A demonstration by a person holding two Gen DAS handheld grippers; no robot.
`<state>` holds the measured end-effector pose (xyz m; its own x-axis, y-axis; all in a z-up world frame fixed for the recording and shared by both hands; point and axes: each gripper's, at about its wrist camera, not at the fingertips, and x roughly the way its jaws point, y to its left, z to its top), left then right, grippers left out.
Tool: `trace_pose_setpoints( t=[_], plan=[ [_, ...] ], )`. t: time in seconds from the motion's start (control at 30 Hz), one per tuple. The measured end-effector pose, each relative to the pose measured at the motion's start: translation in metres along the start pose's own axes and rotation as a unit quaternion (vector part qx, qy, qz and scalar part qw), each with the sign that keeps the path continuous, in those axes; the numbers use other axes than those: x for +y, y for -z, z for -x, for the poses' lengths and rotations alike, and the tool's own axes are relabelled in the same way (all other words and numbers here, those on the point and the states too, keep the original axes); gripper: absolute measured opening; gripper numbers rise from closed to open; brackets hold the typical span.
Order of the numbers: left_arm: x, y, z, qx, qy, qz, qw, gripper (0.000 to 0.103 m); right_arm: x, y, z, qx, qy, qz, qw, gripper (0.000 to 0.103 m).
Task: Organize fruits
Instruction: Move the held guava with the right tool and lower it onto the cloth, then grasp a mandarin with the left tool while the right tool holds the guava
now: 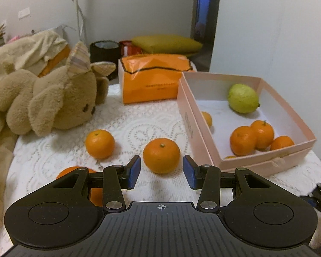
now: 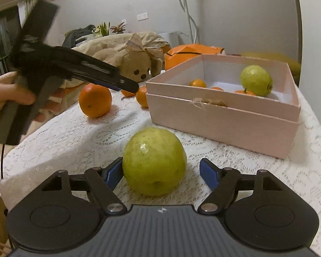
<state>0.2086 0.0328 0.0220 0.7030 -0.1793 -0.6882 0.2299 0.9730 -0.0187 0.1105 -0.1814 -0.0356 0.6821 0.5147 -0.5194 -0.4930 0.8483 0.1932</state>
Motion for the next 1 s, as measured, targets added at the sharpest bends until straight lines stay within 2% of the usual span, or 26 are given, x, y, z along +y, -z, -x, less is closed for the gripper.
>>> trace_pose_setpoints(
  t=[0.17, 0.23, 0.33, 0.47, 0.53, 0.63, 0.83, 1.0],
  plan=[
    [-0.001, -0.007, -0.018, 0.015, -0.01, 0.015, 0.9997, 0.048, 0.007, 0.001, -0.002, 0.007, 0.013, 0.018, 1.0, 0.076],
    [-0.001, -0.008, -0.023, 0.016, -0.016, 0.019, 0.9996, 0.054, 0.011, 0.001, -0.003, 0.008, 0.02, 0.031, 0.999, 0.076],
    [0.002, -0.008, -0.025, 0.013, -0.003, 0.034, 0.9993, 0.051, 0.016, 0.002, -0.004, 0.01, 0.025, 0.044, 0.999, 0.076],
    [0.004, -0.011, -0.028, 0.016, 0.001, 0.039, 0.9991, 0.053, 0.017, 0.001, -0.005, 0.011, 0.026, 0.044, 0.999, 0.076],
    [0.003, -0.011, -0.027, 0.02, 0.005, 0.039, 0.999, 0.05, 0.018, 0.002, -0.006, 0.012, 0.029, 0.045, 0.998, 0.076],
    [0.002, -0.008, -0.024, 0.018, 0.006, 0.029, 0.9994, 0.049, 0.021, 0.003, -0.006, 0.013, 0.038, 0.051, 0.998, 0.076],
    [-0.011, 0.012, -0.002, 0.032, 0.002, -0.024, 0.9992, 0.048, 0.025, 0.004, -0.007, 0.015, 0.047, 0.062, 0.997, 0.076],
    [-0.021, 0.039, 0.024, 0.036, 0.023, -0.032, 0.9986, 0.044, 0.025, 0.005, -0.006, 0.016, 0.048, 0.064, 0.997, 0.076]
  ],
)
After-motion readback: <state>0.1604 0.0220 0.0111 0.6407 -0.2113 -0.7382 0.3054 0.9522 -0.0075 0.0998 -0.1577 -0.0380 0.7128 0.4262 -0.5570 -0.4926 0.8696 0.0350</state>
